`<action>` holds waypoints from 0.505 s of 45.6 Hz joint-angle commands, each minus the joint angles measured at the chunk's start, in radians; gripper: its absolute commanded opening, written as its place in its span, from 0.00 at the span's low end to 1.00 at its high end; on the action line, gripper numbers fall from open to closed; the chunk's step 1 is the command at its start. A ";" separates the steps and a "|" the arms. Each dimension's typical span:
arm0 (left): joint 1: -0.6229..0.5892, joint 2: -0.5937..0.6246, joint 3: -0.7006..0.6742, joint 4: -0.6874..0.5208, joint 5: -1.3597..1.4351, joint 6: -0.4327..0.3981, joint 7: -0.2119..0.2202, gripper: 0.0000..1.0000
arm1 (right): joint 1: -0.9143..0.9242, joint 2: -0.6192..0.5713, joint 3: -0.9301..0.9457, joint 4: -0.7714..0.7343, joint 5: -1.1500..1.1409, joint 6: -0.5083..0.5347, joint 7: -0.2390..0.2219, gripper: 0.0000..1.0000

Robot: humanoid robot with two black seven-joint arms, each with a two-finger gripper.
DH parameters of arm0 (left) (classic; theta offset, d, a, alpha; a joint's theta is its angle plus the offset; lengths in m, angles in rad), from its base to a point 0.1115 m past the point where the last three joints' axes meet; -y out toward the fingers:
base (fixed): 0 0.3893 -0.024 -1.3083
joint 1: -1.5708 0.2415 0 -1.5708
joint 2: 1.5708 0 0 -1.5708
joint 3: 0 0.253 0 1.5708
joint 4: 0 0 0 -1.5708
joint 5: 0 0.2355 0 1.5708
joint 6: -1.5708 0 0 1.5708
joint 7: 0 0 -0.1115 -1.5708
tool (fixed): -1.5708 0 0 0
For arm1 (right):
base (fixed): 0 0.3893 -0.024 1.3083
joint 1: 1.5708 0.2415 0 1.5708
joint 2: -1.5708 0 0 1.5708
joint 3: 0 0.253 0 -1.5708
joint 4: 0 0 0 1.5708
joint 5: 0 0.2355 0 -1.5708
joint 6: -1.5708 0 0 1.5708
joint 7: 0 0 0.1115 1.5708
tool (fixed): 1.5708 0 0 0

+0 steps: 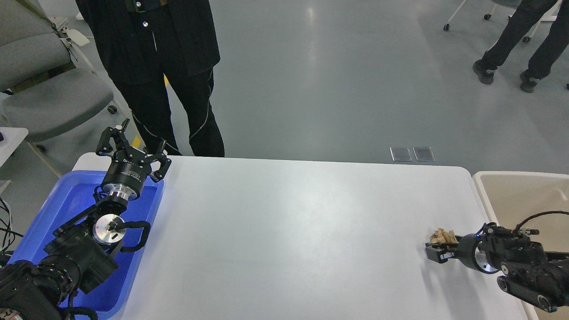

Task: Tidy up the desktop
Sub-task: 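Close the right gripper on the crumpled tan object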

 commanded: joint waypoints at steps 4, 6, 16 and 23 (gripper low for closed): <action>0.000 0.000 0.000 0.000 0.000 0.000 0.000 1.00 | -0.013 0.044 0.000 -0.103 0.067 -0.022 0.014 0.02; 0.000 0.000 -0.001 0.000 0.000 0.000 0.000 1.00 | -0.015 0.044 0.000 -0.107 0.089 -0.015 0.013 0.00; 0.000 0.000 -0.001 0.000 0.000 0.000 0.000 1.00 | -0.023 0.044 -0.006 -0.100 0.158 -0.013 0.019 0.00; 0.000 0.000 0.000 0.000 0.000 0.000 0.000 1.00 | -0.009 0.044 -0.034 -0.093 0.161 -0.013 0.040 0.00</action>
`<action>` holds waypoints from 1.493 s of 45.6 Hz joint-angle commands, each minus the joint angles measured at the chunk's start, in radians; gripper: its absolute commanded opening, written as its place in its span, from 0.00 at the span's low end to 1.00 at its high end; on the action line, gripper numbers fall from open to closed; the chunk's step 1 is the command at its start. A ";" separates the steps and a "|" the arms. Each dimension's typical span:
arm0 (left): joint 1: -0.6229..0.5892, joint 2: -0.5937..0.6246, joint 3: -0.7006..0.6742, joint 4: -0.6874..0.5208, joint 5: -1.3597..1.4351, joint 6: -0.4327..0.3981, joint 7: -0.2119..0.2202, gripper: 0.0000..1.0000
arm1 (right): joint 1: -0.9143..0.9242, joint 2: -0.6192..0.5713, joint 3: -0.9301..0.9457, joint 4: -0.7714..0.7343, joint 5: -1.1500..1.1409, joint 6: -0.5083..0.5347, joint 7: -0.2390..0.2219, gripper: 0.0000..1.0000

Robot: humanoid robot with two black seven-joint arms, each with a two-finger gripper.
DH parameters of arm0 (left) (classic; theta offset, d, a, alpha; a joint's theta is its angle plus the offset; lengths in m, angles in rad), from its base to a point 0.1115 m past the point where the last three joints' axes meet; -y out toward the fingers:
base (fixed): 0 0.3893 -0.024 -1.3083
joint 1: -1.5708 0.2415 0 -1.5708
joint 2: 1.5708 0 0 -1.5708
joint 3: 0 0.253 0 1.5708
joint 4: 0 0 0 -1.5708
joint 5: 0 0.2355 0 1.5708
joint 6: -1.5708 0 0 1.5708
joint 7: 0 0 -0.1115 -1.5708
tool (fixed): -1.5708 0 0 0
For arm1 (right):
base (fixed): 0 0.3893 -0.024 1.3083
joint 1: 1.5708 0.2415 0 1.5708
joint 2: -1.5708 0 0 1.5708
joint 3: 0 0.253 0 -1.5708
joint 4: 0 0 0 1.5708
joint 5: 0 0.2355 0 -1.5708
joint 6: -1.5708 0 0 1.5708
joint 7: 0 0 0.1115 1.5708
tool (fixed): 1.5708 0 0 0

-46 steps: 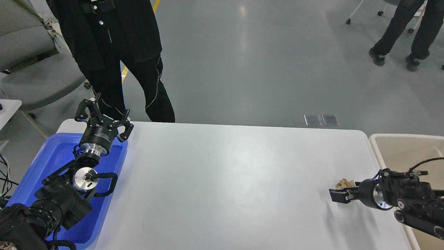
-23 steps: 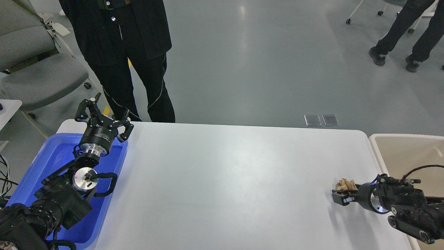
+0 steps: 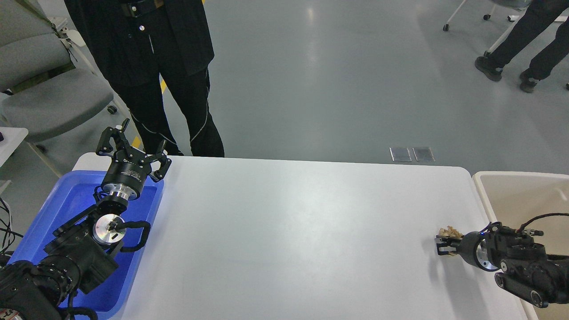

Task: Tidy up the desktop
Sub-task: 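Close the right gripper on the crumpled tan object, then lift the held object and carry it toward the beige bin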

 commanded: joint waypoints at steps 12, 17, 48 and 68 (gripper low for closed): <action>0.000 0.000 0.001 0.000 0.000 0.000 0.000 1.00 | 0.075 -0.051 -0.029 0.105 0.039 0.030 0.027 0.00; 0.000 0.000 0.001 0.000 0.000 0.000 0.000 1.00 | 0.132 -0.122 -0.029 0.222 0.041 0.075 0.018 0.00; 0.000 0.000 0.001 0.000 0.000 0.000 0.000 1.00 | 0.555 -0.488 -0.037 0.662 0.027 0.412 0.016 0.00; 0.000 0.000 -0.001 0.000 0.000 0.000 0.000 1.00 | 0.736 -0.576 -0.037 0.737 0.016 0.567 0.016 0.00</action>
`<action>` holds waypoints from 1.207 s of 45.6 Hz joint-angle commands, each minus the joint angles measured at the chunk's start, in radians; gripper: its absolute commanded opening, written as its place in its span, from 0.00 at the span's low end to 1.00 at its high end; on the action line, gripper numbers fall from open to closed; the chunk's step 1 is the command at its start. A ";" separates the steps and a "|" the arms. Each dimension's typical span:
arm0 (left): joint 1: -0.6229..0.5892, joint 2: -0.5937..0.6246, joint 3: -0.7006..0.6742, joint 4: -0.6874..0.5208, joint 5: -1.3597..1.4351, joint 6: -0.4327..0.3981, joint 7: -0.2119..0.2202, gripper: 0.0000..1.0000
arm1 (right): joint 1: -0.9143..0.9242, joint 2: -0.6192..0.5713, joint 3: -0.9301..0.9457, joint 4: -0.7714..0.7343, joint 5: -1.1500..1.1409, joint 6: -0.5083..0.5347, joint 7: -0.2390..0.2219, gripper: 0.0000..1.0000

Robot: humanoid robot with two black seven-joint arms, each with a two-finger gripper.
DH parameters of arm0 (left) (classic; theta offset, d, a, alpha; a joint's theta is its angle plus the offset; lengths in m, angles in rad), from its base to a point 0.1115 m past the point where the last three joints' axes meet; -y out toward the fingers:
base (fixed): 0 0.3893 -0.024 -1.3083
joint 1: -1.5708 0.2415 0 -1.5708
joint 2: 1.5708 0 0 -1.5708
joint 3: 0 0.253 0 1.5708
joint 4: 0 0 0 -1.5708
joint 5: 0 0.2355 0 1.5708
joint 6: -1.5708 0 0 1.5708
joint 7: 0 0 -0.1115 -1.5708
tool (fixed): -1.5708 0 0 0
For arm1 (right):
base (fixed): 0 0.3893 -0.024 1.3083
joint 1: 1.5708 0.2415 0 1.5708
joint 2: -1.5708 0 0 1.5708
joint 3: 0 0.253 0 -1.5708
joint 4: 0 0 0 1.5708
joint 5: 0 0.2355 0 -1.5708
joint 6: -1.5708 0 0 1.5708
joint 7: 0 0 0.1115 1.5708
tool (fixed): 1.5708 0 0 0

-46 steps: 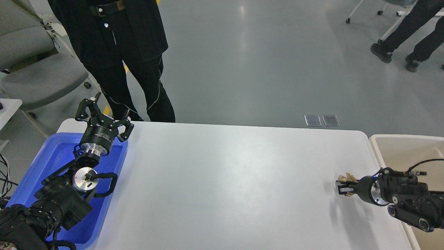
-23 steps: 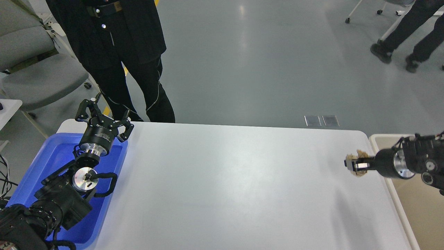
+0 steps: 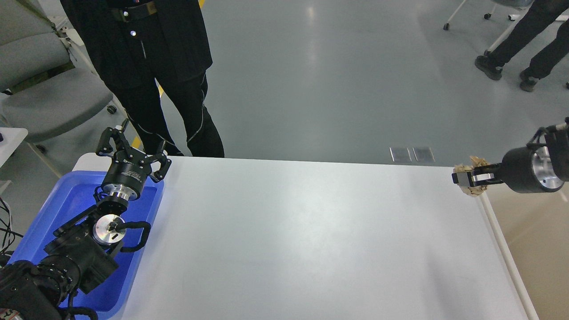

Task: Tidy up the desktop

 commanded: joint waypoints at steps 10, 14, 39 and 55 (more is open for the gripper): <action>0.000 0.000 0.000 0.000 0.000 0.000 0.000 1.00 | 0.057 -0.109 0.005 0.006 -0.036 0.052 0.002 0.00; 0.000 0.000 0.000 0.000 0.000 0.000 0.000 1.00 | 0.040 -0.151 0.010 -0.048 -0.021 0.046 0.002 0.00; 0.000 0.000 0.000 0.000 0.000 0.000 0.000 1.00 | -0.405 -0.076 0.025 -0.486 0.468 -0.239 0.011 0.00; 0.000 0.000 0.000 0.000 0.000 0.000 0.000 1.00 | -0.659 0.215 0.025 -0.957 0.873 -0.258 0.009 0.00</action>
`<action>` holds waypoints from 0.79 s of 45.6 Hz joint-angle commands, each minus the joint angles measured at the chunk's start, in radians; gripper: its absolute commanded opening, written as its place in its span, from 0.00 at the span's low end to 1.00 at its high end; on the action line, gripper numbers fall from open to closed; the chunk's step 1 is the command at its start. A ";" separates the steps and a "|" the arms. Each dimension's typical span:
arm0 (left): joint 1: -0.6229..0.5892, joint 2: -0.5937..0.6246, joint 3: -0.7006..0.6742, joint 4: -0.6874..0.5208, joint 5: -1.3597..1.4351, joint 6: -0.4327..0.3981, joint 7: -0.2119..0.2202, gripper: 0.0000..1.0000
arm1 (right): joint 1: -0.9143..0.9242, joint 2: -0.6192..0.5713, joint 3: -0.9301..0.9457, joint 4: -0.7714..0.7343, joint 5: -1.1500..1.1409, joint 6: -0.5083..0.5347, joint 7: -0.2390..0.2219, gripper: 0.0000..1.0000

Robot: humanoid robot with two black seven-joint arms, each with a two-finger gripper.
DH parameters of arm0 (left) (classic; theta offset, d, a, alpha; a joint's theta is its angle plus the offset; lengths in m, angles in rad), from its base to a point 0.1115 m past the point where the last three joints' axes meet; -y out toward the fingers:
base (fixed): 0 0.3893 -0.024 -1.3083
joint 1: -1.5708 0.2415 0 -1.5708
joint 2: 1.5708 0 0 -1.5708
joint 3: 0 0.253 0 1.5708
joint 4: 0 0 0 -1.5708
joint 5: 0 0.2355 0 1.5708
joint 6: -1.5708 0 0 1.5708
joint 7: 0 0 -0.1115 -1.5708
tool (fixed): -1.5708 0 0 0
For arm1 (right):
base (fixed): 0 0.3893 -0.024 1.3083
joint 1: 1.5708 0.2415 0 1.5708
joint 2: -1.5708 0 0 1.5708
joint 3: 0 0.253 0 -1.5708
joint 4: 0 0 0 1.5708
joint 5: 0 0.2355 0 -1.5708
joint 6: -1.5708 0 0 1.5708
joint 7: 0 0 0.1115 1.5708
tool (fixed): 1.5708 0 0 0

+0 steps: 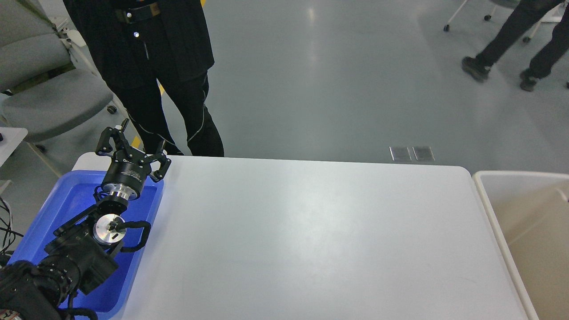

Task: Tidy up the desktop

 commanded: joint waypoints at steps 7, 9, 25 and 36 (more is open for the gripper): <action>0.000 0.000 0.000 0.000 0.000 0.000 0.000 1.00 | -0.254 0.332 0.001 -0.520 0.332 -0.022 -0.008 0.00; 0.000 0.000 0.000 0.000 0.000 0.000 0.000 1.00 | -0.273 0.376 0.001 -0.581 0.358 -0.023 -0.010 0.00; 0.000 0.000 0.000 0.000 0.000 0.000 0.000 1.00 | -0.331 0.561 0.028 -0.778 0.502 -0.118 -0.048 0.00; 0.000 0.000 0.000 0.000 0.000 0.000 0.000 1.00 | -0.332 0.590 0.080 -0.776 0.504 -0.193 -0.069 0.00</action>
